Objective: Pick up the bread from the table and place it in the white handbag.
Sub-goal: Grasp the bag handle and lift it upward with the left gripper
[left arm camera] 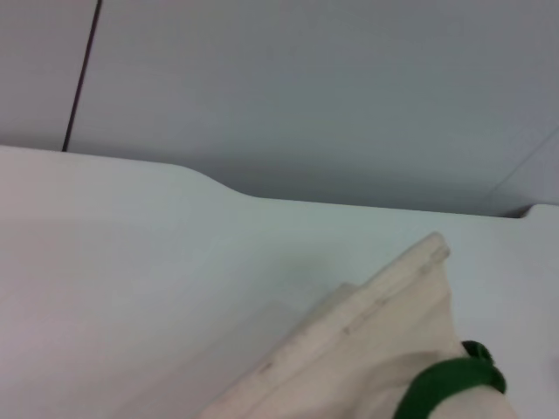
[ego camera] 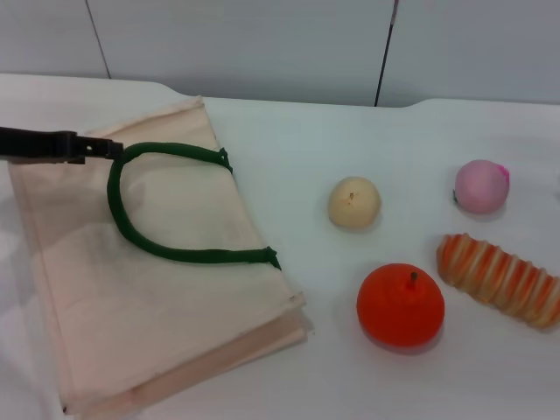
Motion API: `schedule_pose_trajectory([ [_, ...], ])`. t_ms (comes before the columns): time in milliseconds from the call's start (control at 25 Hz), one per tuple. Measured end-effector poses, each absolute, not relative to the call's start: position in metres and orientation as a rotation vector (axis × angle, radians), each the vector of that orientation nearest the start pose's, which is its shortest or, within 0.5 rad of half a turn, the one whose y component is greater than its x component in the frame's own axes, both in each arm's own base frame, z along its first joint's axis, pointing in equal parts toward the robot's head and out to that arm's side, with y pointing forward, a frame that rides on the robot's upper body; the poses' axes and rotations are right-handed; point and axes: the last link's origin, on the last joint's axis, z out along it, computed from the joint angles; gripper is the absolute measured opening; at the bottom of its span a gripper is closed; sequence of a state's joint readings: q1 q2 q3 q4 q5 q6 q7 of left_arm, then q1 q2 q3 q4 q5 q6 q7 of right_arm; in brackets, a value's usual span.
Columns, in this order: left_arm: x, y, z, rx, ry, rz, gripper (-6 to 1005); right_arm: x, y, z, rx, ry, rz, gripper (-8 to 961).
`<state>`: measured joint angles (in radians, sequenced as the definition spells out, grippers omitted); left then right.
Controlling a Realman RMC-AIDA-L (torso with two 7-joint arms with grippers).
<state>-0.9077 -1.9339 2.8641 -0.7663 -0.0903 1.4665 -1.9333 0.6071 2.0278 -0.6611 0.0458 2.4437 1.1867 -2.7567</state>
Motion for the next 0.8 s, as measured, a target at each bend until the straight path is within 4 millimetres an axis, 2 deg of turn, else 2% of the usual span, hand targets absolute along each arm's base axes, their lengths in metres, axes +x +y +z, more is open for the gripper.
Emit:
schedule_pose_trajectory([
  [320, -0.31, 0.408, 0.086, -2.161, -1.436, -0.282, 808, 0.322, 0.375, 0.026, -1.531, 0.615, 0.821, 891],
  [800, -0.307, 0.412, 0.067, -2.192, -1.449, -0.277, 797, 0.321, 0.375, 0.025, -1.528, 0.622, 0.828, 891],
])
